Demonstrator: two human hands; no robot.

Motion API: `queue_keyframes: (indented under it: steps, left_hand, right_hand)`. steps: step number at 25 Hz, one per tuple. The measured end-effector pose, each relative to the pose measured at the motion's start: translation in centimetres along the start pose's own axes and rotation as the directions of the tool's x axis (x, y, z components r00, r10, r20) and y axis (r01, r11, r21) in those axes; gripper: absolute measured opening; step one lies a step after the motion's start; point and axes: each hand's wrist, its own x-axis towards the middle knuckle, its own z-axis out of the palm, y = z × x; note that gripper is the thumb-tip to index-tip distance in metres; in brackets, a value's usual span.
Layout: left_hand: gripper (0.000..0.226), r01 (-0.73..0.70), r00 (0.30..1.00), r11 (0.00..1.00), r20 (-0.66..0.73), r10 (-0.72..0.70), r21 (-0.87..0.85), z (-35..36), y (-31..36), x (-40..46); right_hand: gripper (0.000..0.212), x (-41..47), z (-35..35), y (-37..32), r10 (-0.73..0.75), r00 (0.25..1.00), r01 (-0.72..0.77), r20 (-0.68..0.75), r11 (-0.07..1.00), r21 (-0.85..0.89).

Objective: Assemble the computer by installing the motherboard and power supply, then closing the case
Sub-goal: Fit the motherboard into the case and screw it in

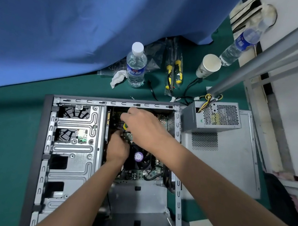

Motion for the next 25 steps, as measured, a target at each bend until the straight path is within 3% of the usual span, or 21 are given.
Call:
queue_keyframes:
  steps: [3, 5, 7, 9, 11, 14, 15, 17, 20, 23, 25]
  left_hand:
    - [0.039, -0.082, 0.995, 0.988, 0.071, 0.073, 0.133, -0.9, 0.2, -2.5]
    - [0.036, -0.137, 0.977, 0.981, 0.182, 0.111, 0.137, -2.0, -0.1, -4.2]
    - [0.027, -0.220, 0.950, 0.969, 0.253, 0.185, 0.116, -3.7, -0.5, -5.7]
    - [0.019, -0.282, 0.947, 0.954, 0.187, 0.261, 0.097, -6.1, -1.1, -7.1]
    - [0.023, -0.391, 0.917, 0.904, -0.014, 0.399, 0.176, -8.7, -2.0, -7.6]
    - [0.030, -0.504, 0.772, 0.787, -0.224, 0.595, 0.356, -11.4, -4.0, -6.7]
    - [0.040, -0.500, 0.747, 0.761, -0.239, 0.620, 0.413, -11.8, -4.7, -6.0]
    - [0.056, -0.461, 0.765, 0.710, -0.168, 0.622, 0.532, -12.1, -6.0, -4.9]
    - [0.064, -0.447, 0.792, 0.615, -0.032, 0.610, 0.650, -10.9, -8.3, -3.8]
    - [0.065, -0.441, 0.750, 0.589, -0.083, 0.657, 0.677, -10.1, -9.4, -3.4]
    - [0.064, -0.435, 0.732, 0.586, -0.110, 0.672, 0.683, -10.0, -9.5, -3.3]
  right_hand:
    - [0.029, -0.2, 0.0, -1.1, -0.010, 0.999, 0.011, 0.031, 1.000, -0.025]
    - [0.017, -0.1, 0.2, -1.7, 0.057, 0.998, -0.056, 0.010, 0.996, -0.067]
    - [0.021, 0.1, 0.7, -2.3, 0.116, 0.993, -0.116, -0.007, 0.983, -0.145]
    - [0.029, 0.0, 1.2, -3.1, 0.165, 0.986, -0.166, -0.019, 0.962, -0.218]
    - [0.029, 0.0, 1.3, -3.6, 0.218, 0.976, -0.218, -0.021, 0.960, -0.174]
    - [0.043, -0.2, 1.0, -3.8, 0.210, 0.976, -0.208, 0.055, 0.977, -0.042]
    - [0.046, -0.4, 1.0, -3.8, 0.188, 0.980, -0.186, 0.064, 0.982, -0.038]
    - [0.045, -0.7, 1.1, -3.9, 0.203, 0.979, -0.200, 0.031, 0.976, -0.087]
    - [0.026, -1.2, 1.7, -4.2, 0.293, 0.954, -0.301, -0.067, 0.930, -0.212]
    - [0.029, -1.3, 2.3, -4.2, 0.323, 0.942, -0.336, -0.093, 0.906, -0.256]
    - [0.041, -1.1, 2.1, -4.2, 0.338, 0.938, -0.347, -0.080, 0.925, -0.153]
